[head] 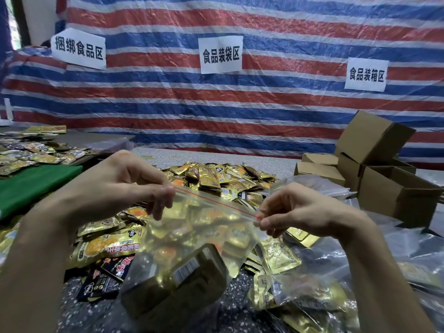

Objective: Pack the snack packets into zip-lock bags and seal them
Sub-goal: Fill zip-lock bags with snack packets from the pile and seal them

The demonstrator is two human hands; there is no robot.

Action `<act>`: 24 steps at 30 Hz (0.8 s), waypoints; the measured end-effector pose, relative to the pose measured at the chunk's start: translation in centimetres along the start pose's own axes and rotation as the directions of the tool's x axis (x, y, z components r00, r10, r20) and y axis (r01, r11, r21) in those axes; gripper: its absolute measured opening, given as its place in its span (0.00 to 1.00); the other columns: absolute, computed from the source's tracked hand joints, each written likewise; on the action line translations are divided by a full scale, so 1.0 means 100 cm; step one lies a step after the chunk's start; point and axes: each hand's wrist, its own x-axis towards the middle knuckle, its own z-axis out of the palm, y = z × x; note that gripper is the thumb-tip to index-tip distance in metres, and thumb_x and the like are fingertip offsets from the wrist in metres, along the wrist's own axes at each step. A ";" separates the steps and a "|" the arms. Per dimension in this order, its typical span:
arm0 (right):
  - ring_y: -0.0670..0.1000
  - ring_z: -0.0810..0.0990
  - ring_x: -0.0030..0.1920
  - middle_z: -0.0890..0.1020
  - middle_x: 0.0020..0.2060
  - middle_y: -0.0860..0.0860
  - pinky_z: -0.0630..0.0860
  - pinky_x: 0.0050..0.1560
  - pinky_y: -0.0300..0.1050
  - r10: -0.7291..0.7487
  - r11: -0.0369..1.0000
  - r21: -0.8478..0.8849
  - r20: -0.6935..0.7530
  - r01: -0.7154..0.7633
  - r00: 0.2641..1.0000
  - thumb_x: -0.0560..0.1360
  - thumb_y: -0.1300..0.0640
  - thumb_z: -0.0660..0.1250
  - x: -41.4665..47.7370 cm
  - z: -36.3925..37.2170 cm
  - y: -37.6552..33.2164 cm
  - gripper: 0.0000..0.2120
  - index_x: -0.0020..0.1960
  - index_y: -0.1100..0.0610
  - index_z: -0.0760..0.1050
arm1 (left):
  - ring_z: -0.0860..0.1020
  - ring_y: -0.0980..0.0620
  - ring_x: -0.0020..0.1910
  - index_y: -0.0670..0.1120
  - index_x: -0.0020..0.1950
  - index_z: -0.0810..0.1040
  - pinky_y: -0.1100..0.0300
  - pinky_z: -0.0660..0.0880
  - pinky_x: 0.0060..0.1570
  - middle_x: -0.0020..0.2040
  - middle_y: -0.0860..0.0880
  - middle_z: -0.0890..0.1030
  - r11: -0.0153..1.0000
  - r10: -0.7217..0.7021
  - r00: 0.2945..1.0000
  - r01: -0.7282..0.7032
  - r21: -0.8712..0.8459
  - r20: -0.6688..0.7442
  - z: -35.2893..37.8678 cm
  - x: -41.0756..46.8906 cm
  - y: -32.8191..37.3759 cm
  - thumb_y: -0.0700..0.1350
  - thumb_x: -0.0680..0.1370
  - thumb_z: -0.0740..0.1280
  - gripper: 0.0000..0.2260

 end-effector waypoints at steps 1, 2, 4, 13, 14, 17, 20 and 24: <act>0.51 0.84 0.42 0.87 0.41 0.53 0.81 0.48 0.49 -0.022 1.000 -0.003 -0.035 0.022 0.999 0.74 0.64 0.72 0.000 0.000 -0.001 0.07 0.44 0.53 0.85 | 0.83 0.47 0.35 0.49 0.39 0.86 0.60 0.79 0.38 0.34 0.44 0.84 1.000 -0.002 1.000 0.002 -0.004 -0.004 -0.001 -0.001 0.000 0.66 0.69 0.71 0.20; 0.50 0.83 0.41 0.87 0.40 0.53 0.81 0.47 0.48 -0.042 0.999 -0.018 -0.072 0.041 0.997 0.73 0.64 0.73 0.000 0.000 -0.001 0.07 0.44 0.53 0.85 | 0.83 0.47 0.35 0.50 0.39 0.86 0.61 0.79 0.38 0.35 0.44 0.84 1.000 -0.006 1.000 0.006 -0.004 -0.007 -0.002 -0.001 0.000 0.69 0.68 0.70 0.22; 0.49 0.83 0.39 0.87 0.40 0.51 0.81 0.45 0.47 -0.069 0.996 -0.065 -0.122 0.061 0.990 0.73 0.63 0.74 0.000 0.000 -0.002 0.05 0.44 0.53 0.86 | 0.83 0.48 0.36 0.51 0.39 0.86 0.64 0.79 0.39 0.35 0.45 0.85 1.000 -0.005 1.000 0.005 0.006 -0.010 -0.003 -0.001 0.000 0.71 0.67 0.69 0.23; 0.45 0.83 0.49 0.85 0.48 0.48 0.80 0.52 0.43 -0.029 0.983 -0.181 -0.060 0.018 0.998 0.72 0.54 0.76 -0.004 0.003 -0.009 0.13 0.56 0.51 0.80 | 0.83 0.53 0.33 0.55 0.38 0.85 0.66 0.77 0.38 0.33 0.48 0.84 0.989 0.055 0.998 -0.049 0.138 -0.040 -0.001 0.004 0.001 0.64 0.71 0.67 0.15; 0.43 0.82 0.53 0.83 0.54 0.46 0.79 0.55 0.43 -0.008 0.980 -0.197 -0.033 0.002 0.999 0.70 0.50 0.77 -0.004 0.005 -0.010 0.20 0.61 0.49 0.78 | 0.83 0.53 0.33 0.55 0.38 0.85 0.64 0.78 0.37 0.33 0.49 0.84 0.988 0.064 0.997 -0.058 0.146 -0.032 0.000 0.004 0.002 0.65 0.71 0.67 0.16; 0.35 0.76 0.59 0.76 0.61 0.35 0.73 0.57 0.33 0.018 0.973 -0.229 0.005 -0.016 1.000 0.64 0.45 0.82 0.001 0.016 -0.013 0.39 0.70 0.42 0.69 | 0.82 0.55 0.33 0.57 0.41 0.84 0.58 0.79 0.36 0.33 0.52 0.84 0.973 0.101 0.995 -0.097 0.210 -0.011 0.005 0.004 0.008 0.67 0.73 0.65 0.16; 0.27 0.75 0.54 0.75 0.57 0.28 0.73 0.54 0.27 0.011 0.969 -0.247 0.093 0.013 0.996 0.63 0.48 0.82 0.013 0.038 -0.020 0.39 0.70 0.41 0.69 | 0.82 0.55 0.33 0.56 0.43 0.84 0.57 0.78 0.35 0.33 0.53 0.84 0.969 0.138 0.990 -0.133 0.210 -0.011 0.014 0.007 0.016 0.64 0.73 0.65 0.15; 0.41 0.82 0.43 0.83 0.40 0.37 0.75 0.46 0.38 -0.063 0.954 -0.276 0.202 0.119 0.977 0.70 0.58 0.78 0.024 0.061 -0.025 0.12 0.47 0.45 0.78 | 0.81 0.52 0.31 0.51 0.42 0.85 0.54 0.77 0.32 0.32 0.50 0.84 0.986 0.131 0.991 -0.130 0.109 -0.009 0.028 0.013 0.023 0.57 0.74 0.67 0.12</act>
